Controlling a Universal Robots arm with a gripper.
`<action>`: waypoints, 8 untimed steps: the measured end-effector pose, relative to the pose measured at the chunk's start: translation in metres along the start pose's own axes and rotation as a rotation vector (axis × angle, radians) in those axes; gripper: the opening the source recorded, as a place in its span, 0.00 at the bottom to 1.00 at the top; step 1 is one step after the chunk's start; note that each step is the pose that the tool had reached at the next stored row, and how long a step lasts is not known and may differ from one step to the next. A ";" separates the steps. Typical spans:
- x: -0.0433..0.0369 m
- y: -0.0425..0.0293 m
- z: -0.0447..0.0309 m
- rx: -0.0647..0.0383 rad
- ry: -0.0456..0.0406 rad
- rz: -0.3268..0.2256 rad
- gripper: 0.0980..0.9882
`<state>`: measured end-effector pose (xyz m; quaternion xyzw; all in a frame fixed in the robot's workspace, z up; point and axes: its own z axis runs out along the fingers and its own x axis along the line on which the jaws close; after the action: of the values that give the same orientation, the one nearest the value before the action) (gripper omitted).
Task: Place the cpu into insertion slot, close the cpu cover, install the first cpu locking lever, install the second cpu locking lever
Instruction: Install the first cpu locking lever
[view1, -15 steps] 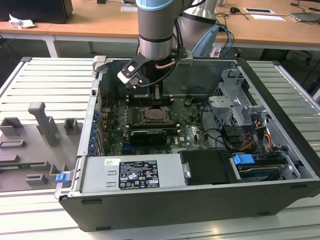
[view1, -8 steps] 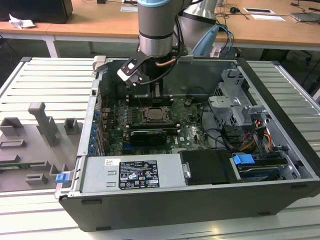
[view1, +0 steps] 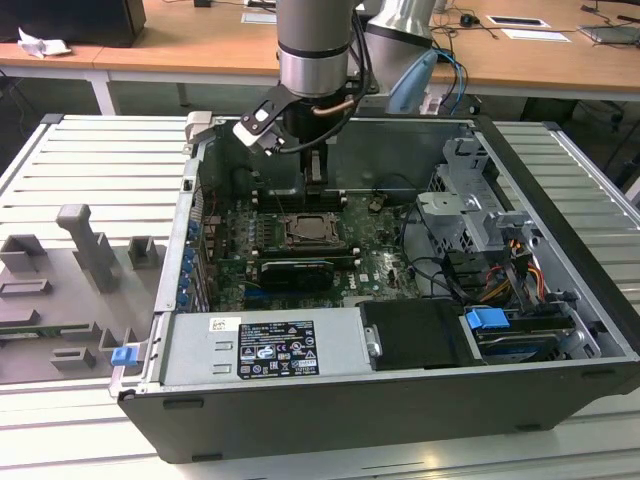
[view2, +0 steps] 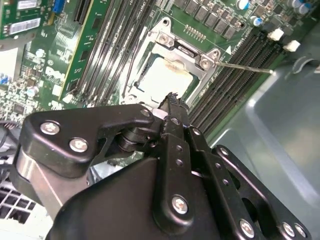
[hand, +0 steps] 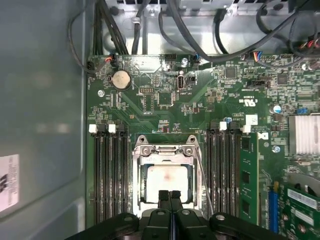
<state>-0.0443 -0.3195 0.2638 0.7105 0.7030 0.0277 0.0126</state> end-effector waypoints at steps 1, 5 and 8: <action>0.0001 0.0001 -0.0020 0.000 0.0001 0.000 0.01; 0.0001 0.0002 -0.0029 0.001 0.0026 -0.058 0.01; 0.0001 0.0002 -0.0029 0.003 0.0066 -0.125 0.01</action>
<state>-0.0443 -0.3195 0.2667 0.6652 0.7460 0.0282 0.0110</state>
